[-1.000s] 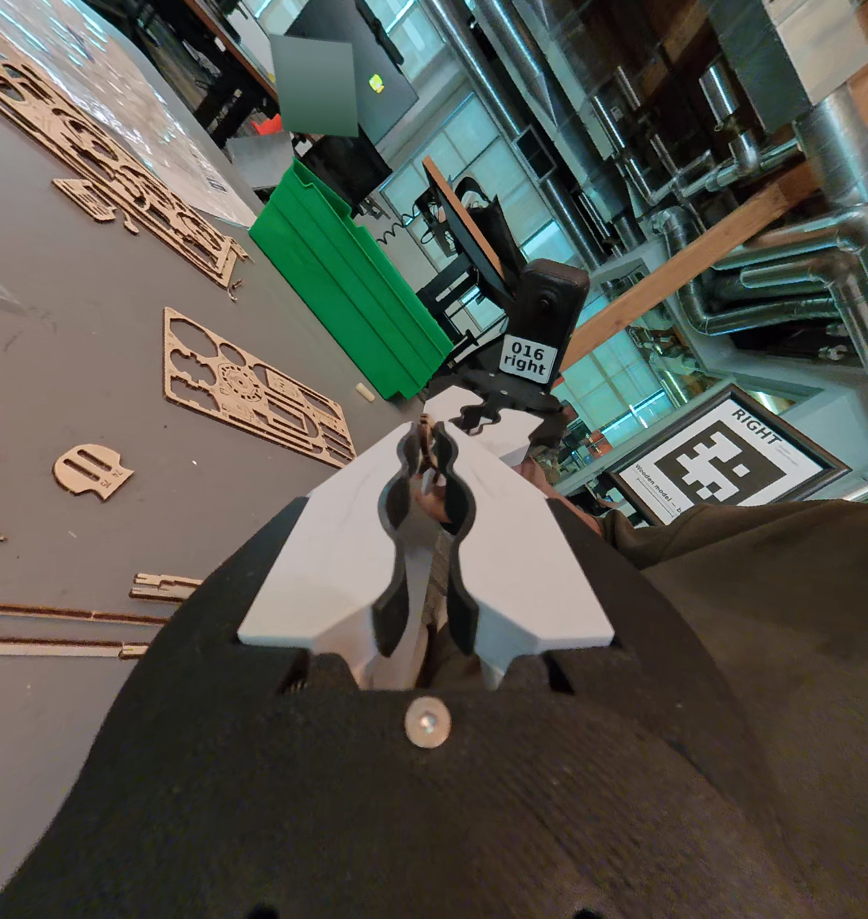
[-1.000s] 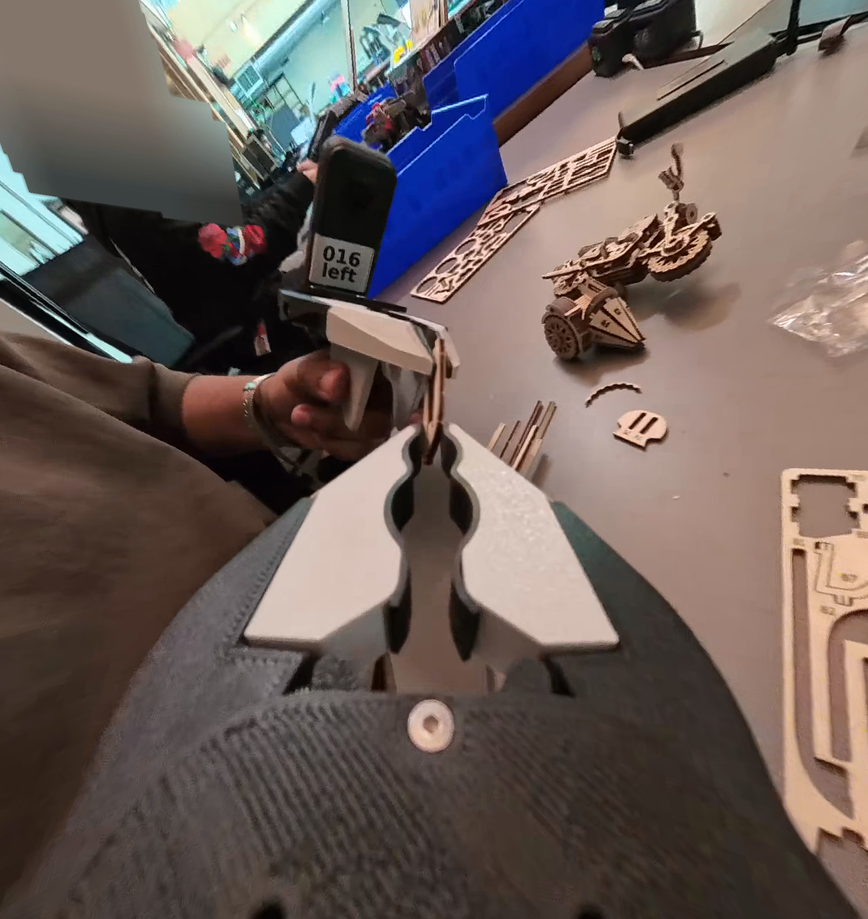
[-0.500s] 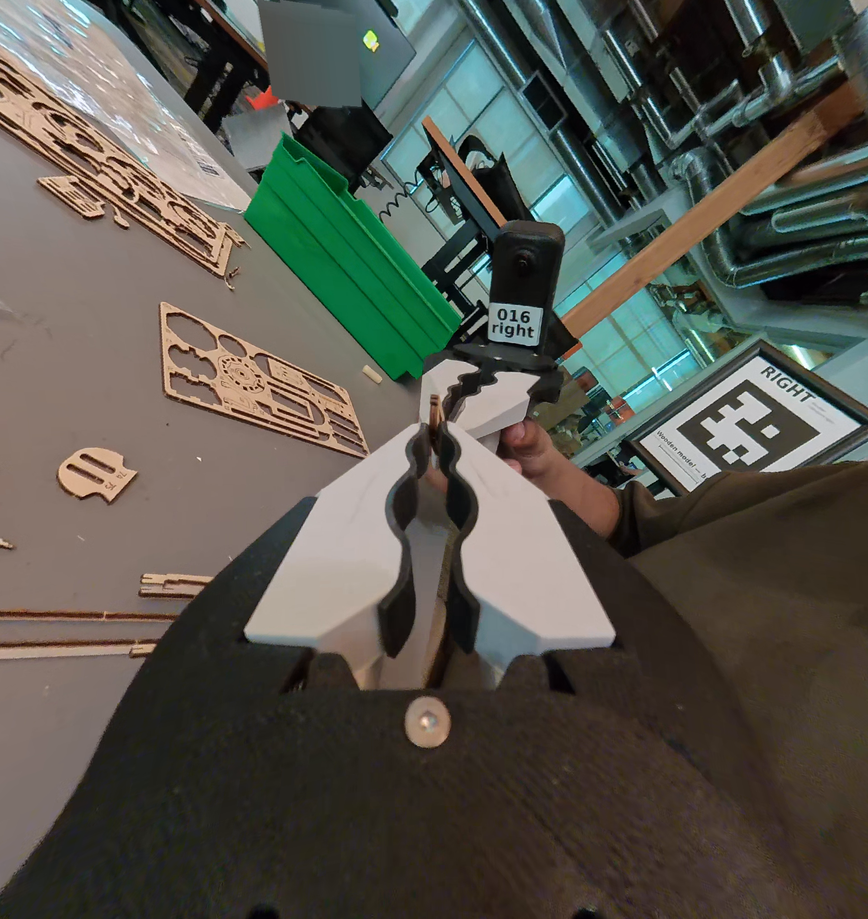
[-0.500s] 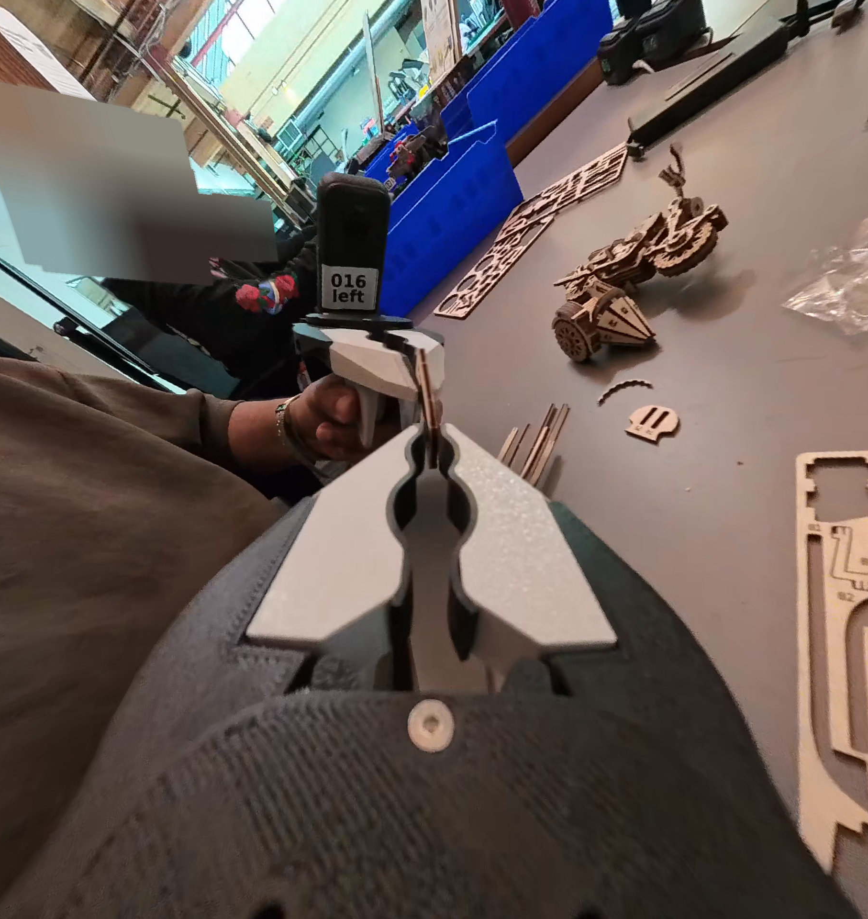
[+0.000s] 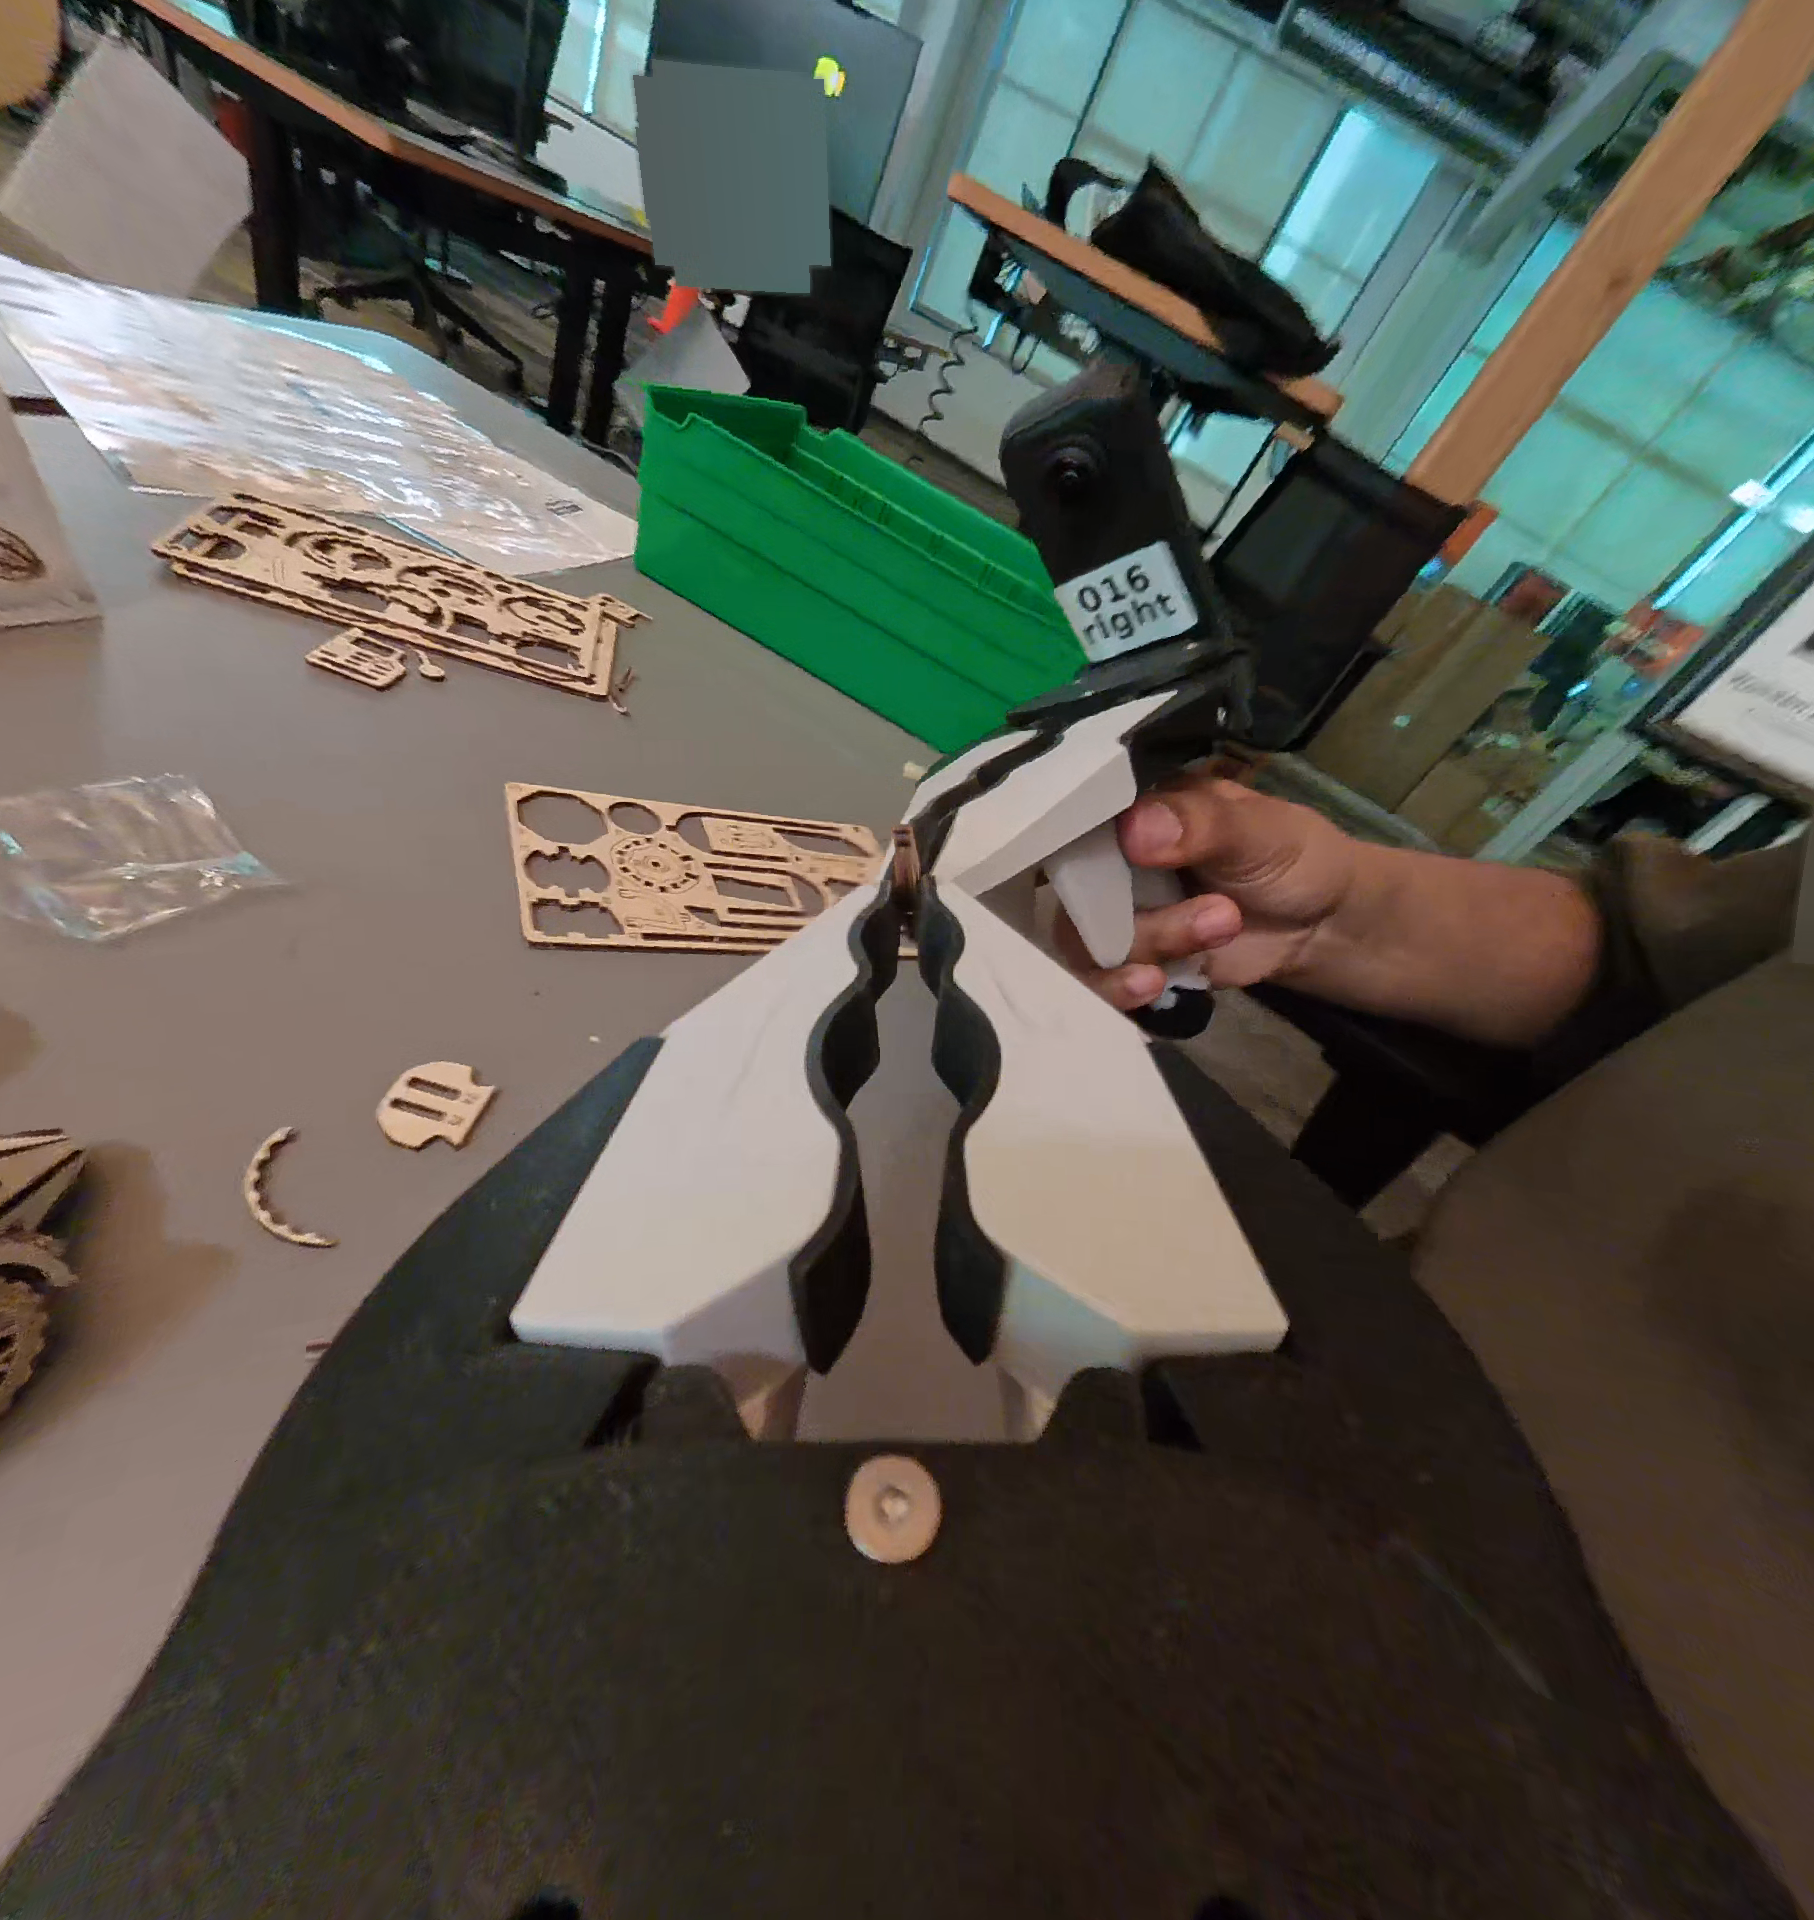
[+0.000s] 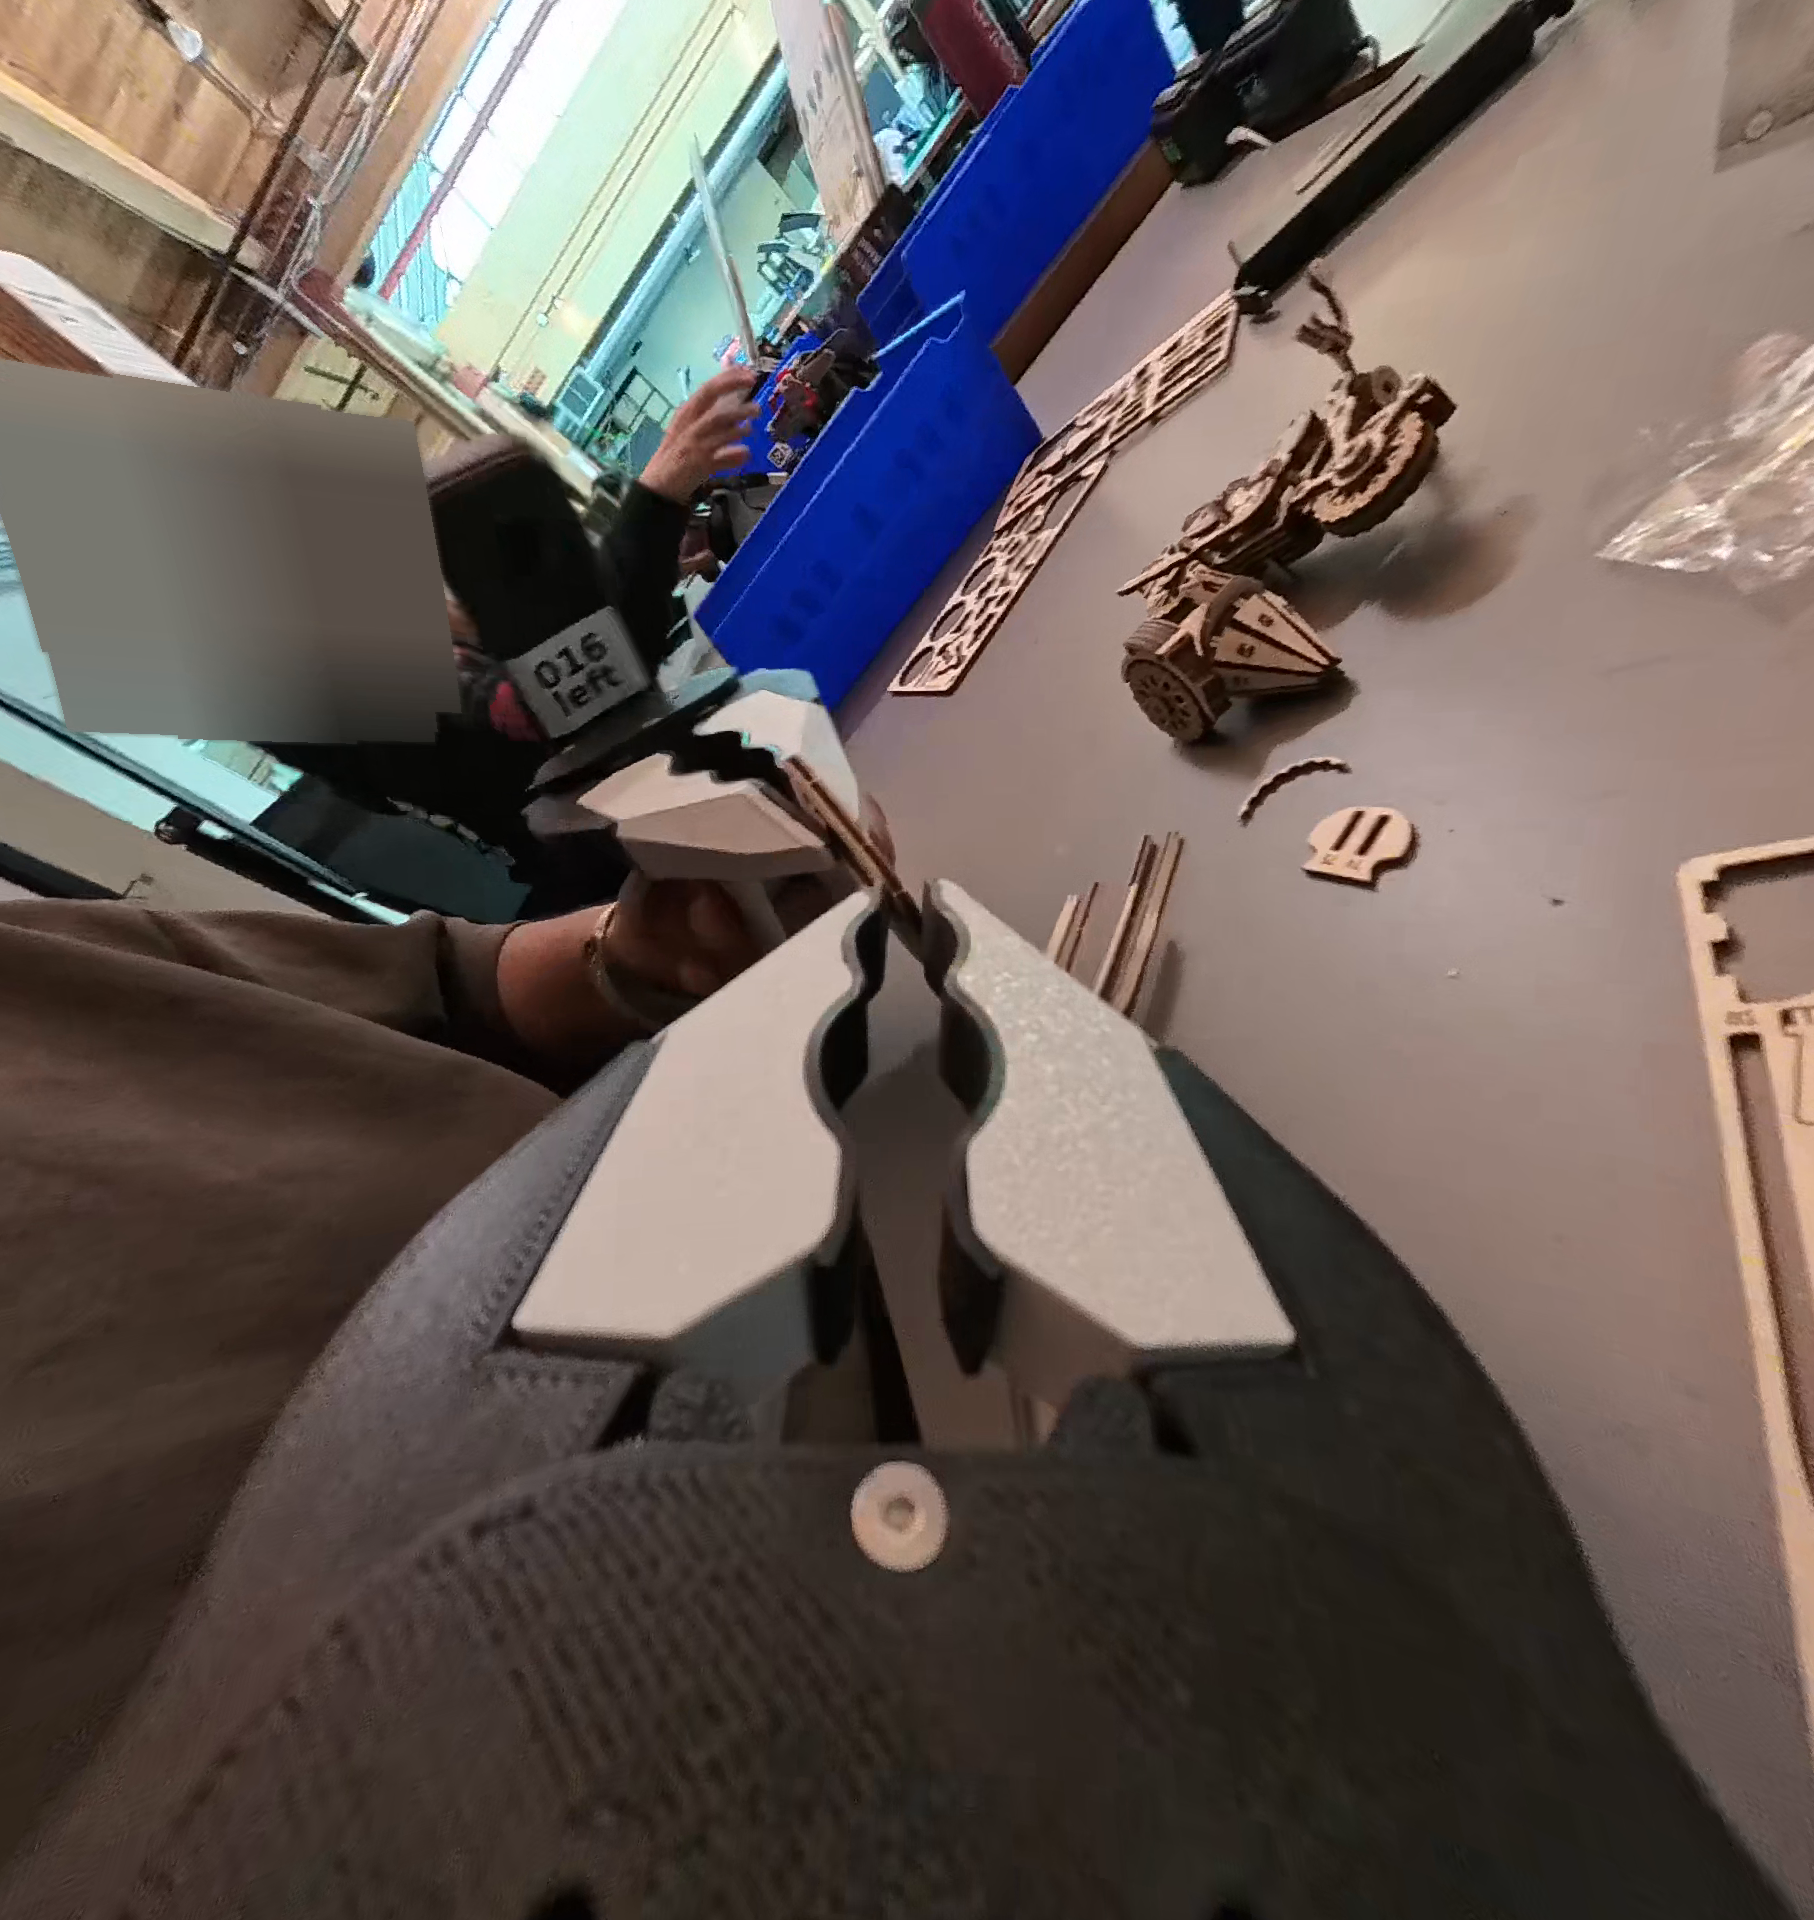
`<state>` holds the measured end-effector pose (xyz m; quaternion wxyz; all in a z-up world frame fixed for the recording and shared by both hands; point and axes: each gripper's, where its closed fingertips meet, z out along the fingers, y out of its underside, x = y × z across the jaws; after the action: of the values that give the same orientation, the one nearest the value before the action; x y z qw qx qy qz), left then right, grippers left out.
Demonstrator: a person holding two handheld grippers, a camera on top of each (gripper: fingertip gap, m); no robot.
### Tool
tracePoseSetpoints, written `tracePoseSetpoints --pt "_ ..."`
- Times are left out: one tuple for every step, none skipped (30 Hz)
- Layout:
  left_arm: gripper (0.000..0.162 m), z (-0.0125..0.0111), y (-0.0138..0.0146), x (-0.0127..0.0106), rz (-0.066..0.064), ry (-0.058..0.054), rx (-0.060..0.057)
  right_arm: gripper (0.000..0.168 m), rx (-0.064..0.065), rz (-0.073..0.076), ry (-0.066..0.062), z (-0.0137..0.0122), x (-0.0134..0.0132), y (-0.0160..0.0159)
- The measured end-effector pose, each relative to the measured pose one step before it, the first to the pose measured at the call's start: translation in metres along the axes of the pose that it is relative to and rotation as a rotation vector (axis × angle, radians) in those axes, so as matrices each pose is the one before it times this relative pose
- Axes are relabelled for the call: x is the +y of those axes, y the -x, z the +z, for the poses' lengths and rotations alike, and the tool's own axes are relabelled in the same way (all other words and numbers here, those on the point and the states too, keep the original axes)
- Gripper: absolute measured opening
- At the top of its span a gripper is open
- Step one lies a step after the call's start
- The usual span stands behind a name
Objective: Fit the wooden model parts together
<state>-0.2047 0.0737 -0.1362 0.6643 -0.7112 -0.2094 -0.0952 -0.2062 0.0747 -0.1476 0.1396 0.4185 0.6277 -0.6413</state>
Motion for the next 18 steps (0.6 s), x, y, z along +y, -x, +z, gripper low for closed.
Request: tracePoseSetpoints --pt "0.001 -0.0006 -0.00115 -0.00152 -0.0476 -0.0069 0.0283 0.004 -0.0161 -0.0196 -0.0006 -0.00096 -0.00134 0.0024" --pt "0.001 0.00062 -0.00066 -0.00016 -0.0467 0.0 0.0197 0.004 -0.0023 -0.0352 0.001 -0.00164 -0.00144 0.00058" --pt "0.001 0.0009 0.00021 0.00167 -0.0338 0.0097 0.0093 0.005 0.0105 -0.0511 0.0094 -0.00159 -0.0004 -0.00043" --pt "0.001 0.00069 0.00027 0.00327 -0.0121 0.0176 0.0062 0.006 0.0117 -0.0571 0.0122 -0.00164 -0.00021 0.00025" --pt "0.001 0.00075 0.00078 0.0043 0.0053 0.0222 -0.003 0.008 0.0119 -0.0519 0.0072 -0.00181 -0.00085 0.00067" --pt "0.001 0.00076 -0.00023 0.00343 0.0097 0.018 -0.0014 0.01 0.0004 -0.0447 0.0076 -0.00109 -0.00046 0.00249" --pt "0.001 0.00113 -0.00197 0.00202 0.0045 0.0138 0.0091 0.014 -0.0055 -0.0286 0.0117 -0.00021 0.00097 0.00298" --pt "0.001 0.00149 -0.0029 0.0024 0.001 0.0173 0.0153 0.017 -0.012 -0.0141 0.0105 0.00066 0.00161 0.0035" --pt "0.001 0.00177 -0.00234 0.00329 0.001 0.0214 0.0131 0.019 -0.0169 -0.0037 0.0073 0.00127 0.00175 0.0035" --pt "0.001 0.00145 -0.00182 0.00288 0.0022 0.0146 0.0104 0.018 -0.01 0.0062 0.0084 0.00158 0.00227 0.00173" --pt "0.001 0.00103 -0.00205 0.00184 -0.0022 0.0068 0.0111 0.008 -0.0055 0.0105 0.0071 0.00136 0.00185 0.00026" --pt "0.001 0.00053 -0.00167 0.00124 -0.0064 0.005 0.0089 0.002 -0.0088 0.0102 0.0 0.00056 0.00074 0.00041" --pt "0.001 -0.00024 -0.00102 -0.00012 -0.0004 0.0001 0.0064 0.002 -0.0183 0.0152 -0.001 -0.00026 0.00011 0.0012" --pt "0.001 -0.00022 -0.00124 0.00027 0.0009 0.006 0.0085 0.002 -0.0201 0.0209 0.0018 -0.00039 0.00037 0.00119" --pt "0.001 0.00031 -0.0012 0.00075 0.0027 0.0087 0.0066 0.002 -0.0168 0.0147 0.0014 -0.00024 0.00063 0.00109" --pt "0.001 0.00061 -0.00124 0.00163 0.0043 0.0123 0.0064 0.002 -0.0137 0.0066 0.0037 0.00031 0.00148 0.00108" --pt "0.001 0.00142 -0.00173 0.00255 0.0047 0.0152 0.01 0.003 -0.0123 0.0046 0.0092 0.00107 0.00211 0.00141" --pt "0.001 0.0015 -0.00116 0.00224 0.0031 0.0109 0.0048 0.003 -0.005 -0.0004 0.0099 0.00136 0.0019 0.00108"
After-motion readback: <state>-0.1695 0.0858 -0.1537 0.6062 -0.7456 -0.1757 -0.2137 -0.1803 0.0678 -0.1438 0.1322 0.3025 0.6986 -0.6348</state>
